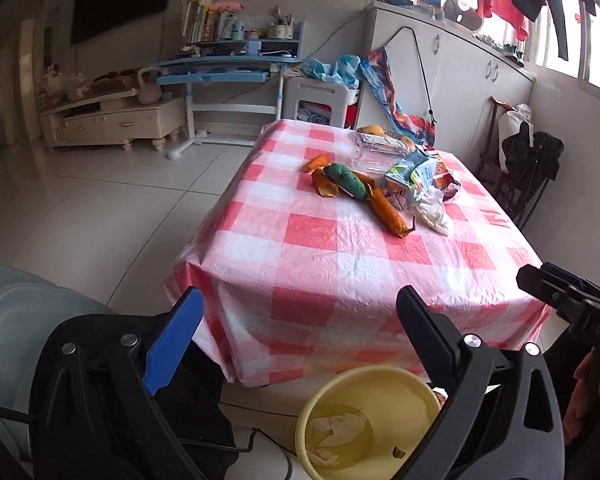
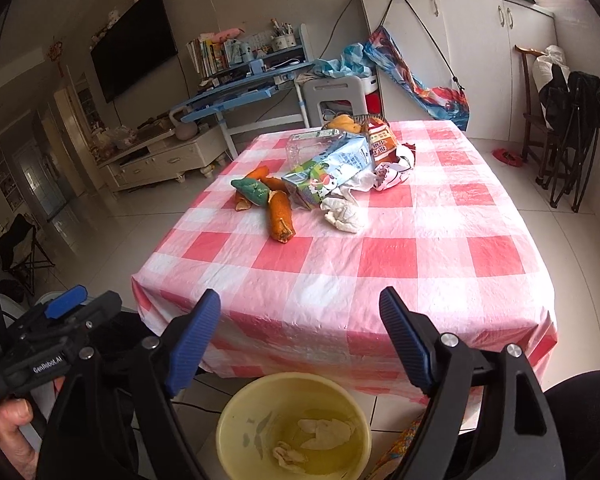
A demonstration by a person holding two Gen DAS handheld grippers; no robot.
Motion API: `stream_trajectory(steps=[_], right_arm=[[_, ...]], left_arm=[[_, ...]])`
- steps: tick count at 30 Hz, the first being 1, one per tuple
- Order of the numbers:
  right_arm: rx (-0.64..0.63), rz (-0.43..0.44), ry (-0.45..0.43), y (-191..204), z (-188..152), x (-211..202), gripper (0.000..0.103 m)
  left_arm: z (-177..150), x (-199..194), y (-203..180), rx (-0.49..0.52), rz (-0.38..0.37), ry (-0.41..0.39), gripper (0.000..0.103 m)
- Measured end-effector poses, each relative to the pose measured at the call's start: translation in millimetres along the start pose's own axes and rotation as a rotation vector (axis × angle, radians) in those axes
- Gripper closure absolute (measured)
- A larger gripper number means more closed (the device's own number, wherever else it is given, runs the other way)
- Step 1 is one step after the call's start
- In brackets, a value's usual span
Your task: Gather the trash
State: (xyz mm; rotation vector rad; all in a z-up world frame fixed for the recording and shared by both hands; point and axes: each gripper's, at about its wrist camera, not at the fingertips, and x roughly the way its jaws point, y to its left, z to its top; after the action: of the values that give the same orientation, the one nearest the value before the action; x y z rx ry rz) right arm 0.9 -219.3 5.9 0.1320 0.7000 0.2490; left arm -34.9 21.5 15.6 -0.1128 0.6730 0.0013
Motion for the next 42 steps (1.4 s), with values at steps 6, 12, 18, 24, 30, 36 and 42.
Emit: stream_trajectory(steps=[6, 12, 18, 24, 30, 36, 42], right_arm=[[-0.067, -0.024, 0.01, 9.2, -4.5, 5.0, 0.025], [-0.079, -0.029, 0.011, 12.5, -6.9, 4.8, 0.023], [-0.075, -0.031, 0.006, 12.4, -6.5, 3.7, 0.023], [-0.082, -0.032, 0.007, 12.6, -6.5, 3.8, 0.023], [-0.08, -0.033, 0.006, 13.0, -6.6, 3.7, 0.023], [-0.083, -0.032, 0.002, 14.1, -5.5, 2.5, 0.023], [-0.085, -0.033, -0.002, 13.6, -4.9, 2.3, 0.023]], left_arm=[[0.3, -1.5, -1.4, 0.0, 0.018, -0.025, 0.008], [-1.7, -0.8, -4.1, 0.006, 0.022, -0.028, 0.007], [-2.8, -0.4, -3.6, -0.001, 0.026, -0.031, 0.007], [-2.8, -1.2, -1.5, -0.007, 0.023, -0.037, 0.007], [-2.3, -1.7, 0.5, -0.012, 0.023, -0.042, 0.007], [-2.2, -1.8, 0.5, -0.013, 0.023, -0.042, 0.007], [-2.2, -1.7, 0.8, -0.014, 0.022, -0.042, 0.007]])
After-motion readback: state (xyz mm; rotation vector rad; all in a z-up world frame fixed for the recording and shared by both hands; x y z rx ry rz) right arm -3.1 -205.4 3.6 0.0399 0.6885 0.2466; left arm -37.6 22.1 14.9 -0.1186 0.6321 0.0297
